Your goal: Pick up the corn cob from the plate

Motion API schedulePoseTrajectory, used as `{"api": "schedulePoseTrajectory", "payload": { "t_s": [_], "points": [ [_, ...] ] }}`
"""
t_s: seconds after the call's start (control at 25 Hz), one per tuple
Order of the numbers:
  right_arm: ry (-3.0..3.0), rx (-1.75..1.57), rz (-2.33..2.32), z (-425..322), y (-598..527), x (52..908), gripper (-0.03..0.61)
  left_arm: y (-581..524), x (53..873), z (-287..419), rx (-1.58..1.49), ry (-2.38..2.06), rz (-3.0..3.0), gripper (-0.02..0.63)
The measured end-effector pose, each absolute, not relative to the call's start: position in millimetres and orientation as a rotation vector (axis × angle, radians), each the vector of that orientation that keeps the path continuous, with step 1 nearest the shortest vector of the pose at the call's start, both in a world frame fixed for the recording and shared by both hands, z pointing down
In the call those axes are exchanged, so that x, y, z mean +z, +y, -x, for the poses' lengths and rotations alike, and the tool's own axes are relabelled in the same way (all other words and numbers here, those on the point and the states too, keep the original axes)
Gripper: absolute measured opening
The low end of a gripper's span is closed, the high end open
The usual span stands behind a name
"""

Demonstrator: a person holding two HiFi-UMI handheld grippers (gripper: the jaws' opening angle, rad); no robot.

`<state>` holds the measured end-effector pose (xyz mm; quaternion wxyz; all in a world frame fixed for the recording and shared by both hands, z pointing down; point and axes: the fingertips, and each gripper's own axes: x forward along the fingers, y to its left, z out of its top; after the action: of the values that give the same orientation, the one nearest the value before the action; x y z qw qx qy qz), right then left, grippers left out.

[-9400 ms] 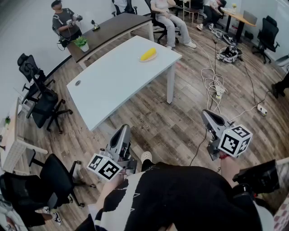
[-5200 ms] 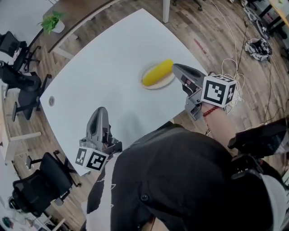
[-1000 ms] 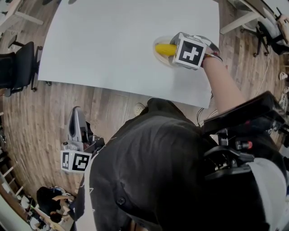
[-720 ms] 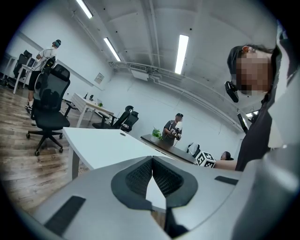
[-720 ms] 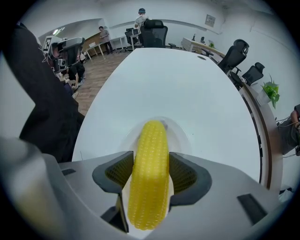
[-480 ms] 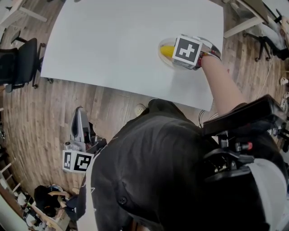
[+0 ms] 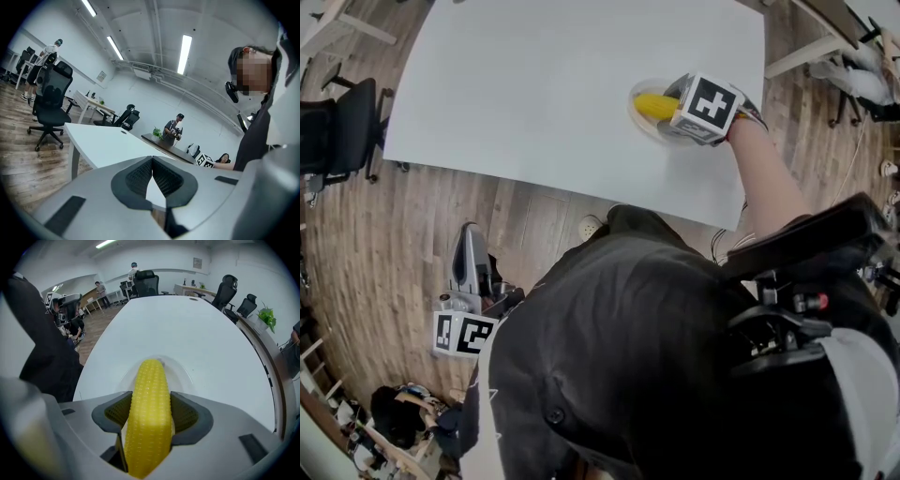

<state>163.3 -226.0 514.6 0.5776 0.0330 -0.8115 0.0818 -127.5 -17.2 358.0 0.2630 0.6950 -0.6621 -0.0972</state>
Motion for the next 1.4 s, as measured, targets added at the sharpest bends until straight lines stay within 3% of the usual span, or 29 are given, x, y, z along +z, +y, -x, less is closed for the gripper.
{"api": "schedulePoseTrajectory", "payload": {
  "t_s": [0.76,1.0,1.24,1.4],
  "points": [
    [-2.038,0.229,-0.238,-152,-228,499,0.255,-24,363,128,-0.241,-1.773,-1.912,0.014],
    [-2.261,0.4,-0.48,-153,-231,464,0.255,-38,360,99,-0.278,-1.743,-1.981,0.014],
    [-2.452,0.807,-0.631,-156,-212,433,0.255,-55,348,72,-0.347,-1.666,-2.063,0.015],
    [-2.459,0.834,-0.745,-165,-202,421,0.255,-65,342,78,-0.356,-1.585,-2.139,0.014]
  ]
}}
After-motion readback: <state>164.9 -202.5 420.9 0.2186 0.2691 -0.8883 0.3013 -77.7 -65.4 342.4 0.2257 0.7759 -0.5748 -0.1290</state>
